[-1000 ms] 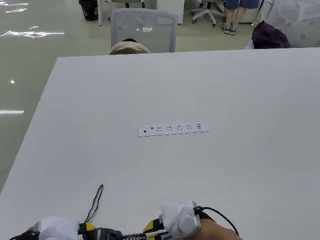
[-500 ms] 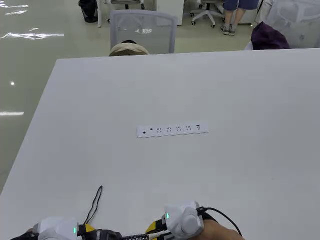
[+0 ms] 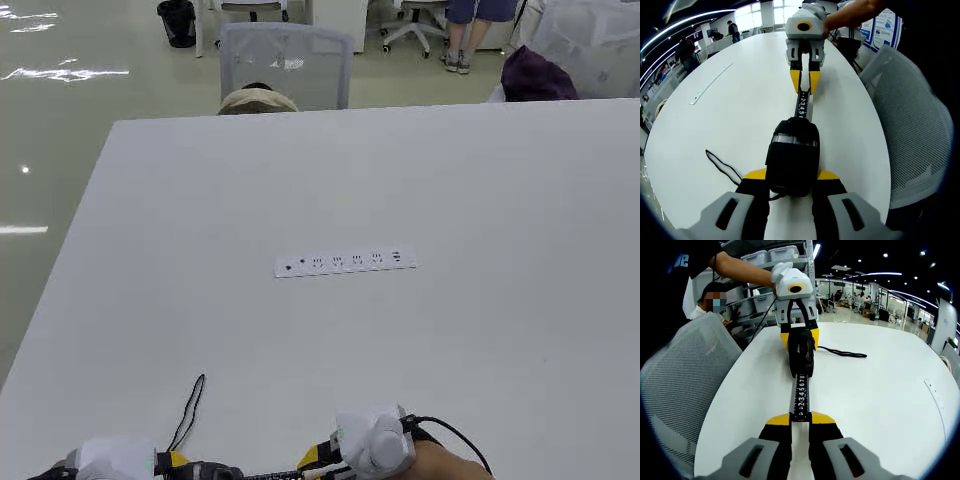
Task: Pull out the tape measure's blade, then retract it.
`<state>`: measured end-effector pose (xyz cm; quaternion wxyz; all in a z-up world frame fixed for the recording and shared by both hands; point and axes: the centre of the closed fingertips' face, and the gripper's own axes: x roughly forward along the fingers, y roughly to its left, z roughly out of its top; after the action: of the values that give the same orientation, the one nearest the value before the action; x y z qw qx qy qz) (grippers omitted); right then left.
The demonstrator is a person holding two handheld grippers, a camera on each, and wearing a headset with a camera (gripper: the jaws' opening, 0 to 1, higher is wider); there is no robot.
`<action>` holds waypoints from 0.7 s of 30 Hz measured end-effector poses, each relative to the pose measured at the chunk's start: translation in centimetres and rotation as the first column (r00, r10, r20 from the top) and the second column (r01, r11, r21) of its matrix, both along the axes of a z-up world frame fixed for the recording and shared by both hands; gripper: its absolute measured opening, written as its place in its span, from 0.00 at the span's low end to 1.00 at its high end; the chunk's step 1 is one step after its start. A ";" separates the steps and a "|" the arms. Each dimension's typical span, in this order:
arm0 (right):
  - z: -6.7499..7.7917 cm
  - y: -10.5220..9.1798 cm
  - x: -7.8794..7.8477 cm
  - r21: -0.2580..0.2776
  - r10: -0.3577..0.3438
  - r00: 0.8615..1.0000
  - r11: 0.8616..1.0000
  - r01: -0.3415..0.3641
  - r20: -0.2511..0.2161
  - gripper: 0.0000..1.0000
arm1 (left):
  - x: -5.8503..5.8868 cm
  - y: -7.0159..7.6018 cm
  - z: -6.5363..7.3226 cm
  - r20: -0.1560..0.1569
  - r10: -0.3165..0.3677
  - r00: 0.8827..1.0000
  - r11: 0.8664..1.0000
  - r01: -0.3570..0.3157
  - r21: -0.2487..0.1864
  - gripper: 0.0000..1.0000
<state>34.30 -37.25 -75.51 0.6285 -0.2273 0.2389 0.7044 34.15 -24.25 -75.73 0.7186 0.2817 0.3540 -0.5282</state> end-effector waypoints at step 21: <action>0.0 -1.7 0.1 -0.012 -0.001 1.000 1.000 0.001 -0.009 0.09 | -0.1 0.0 0.1 -0.004 -0.002 1.000 1.000 0.002 0.001 0.28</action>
<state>34.41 -38.98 -75.54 0.6264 -0.2277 0.2462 0.7037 34.09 -24.27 -75.66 0.7173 0.2815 0.3555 -0.5290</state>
